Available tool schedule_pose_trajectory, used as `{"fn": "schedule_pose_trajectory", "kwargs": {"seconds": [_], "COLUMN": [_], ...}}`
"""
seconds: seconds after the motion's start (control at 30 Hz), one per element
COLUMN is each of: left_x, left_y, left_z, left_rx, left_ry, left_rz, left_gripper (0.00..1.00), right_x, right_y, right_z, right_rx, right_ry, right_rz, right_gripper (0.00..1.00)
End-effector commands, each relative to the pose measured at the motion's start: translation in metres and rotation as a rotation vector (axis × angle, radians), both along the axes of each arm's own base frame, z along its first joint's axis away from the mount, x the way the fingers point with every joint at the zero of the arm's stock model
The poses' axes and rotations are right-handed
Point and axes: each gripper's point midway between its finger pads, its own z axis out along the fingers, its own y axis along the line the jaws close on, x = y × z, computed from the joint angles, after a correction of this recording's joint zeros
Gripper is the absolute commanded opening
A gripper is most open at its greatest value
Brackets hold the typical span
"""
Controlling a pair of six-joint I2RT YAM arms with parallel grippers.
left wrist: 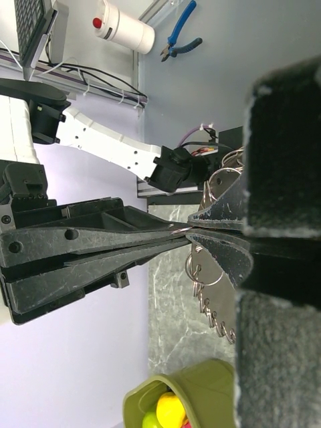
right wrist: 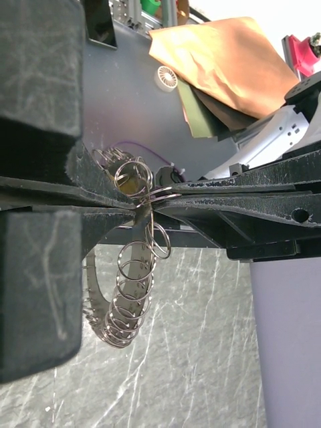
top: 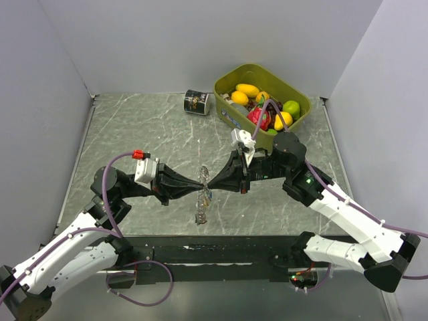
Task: Put the keys on the keyring
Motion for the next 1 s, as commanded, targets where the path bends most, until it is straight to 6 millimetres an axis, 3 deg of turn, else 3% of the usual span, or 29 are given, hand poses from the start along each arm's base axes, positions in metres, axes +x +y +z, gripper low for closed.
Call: {"fn": "schedule_pose_trajectory", "kwargs": {"seconds": [0.0,0.2,0.4,0.47,0.57,0.77,0.97], "left_x": [-0.017,-0.015,-0.016,-0.017,-0.018,-0.017,-0.015], "left_y": [0.01,0.009,0.01,0.01,0.01,0.009,0.008], "left_z": [0.045,0.04,0.04,0.039,0.039,0.038,0.037], "left_rx": [-0.111,-0.097,-0.093,-0.089,-0.091,-0.091,-0.085], "left_ry": [-0.132,-0.125,-0.123,-0.121,-0.121,-0.117,-0.115], "left_rz": [-0.024,-0.019,-0.017,-0.024,-0.027,-0.028,-0.023], "left_gripper": [0.01,0.01,0.01,0.01,0.01,0.01,0.01], "right_x": [0.005,0.005,0.003,0.002,-0.003,-0.009,-0.014], "right_y": [-0.006,-0.012,-0.016,-0.016,-0.014,-0.005,0.002], "right_z": [0.007,0.016,0.022,0.026,0.032,0.039,0.042], "right_rx": [0.016,0.031,0.049,0.061,0.075,0.095,0.102], "right_ry": [-0.045,-0.072,-0.089,-0.096,-0.094,-0.073,-0.062], "right_rz": [-0.057,-0.083,-0.1,-0.093,-0.061,0.004,0.032], "right_gripper": [0.15,0.45,0.68,0.71,0.72,0.53,0.45]}}
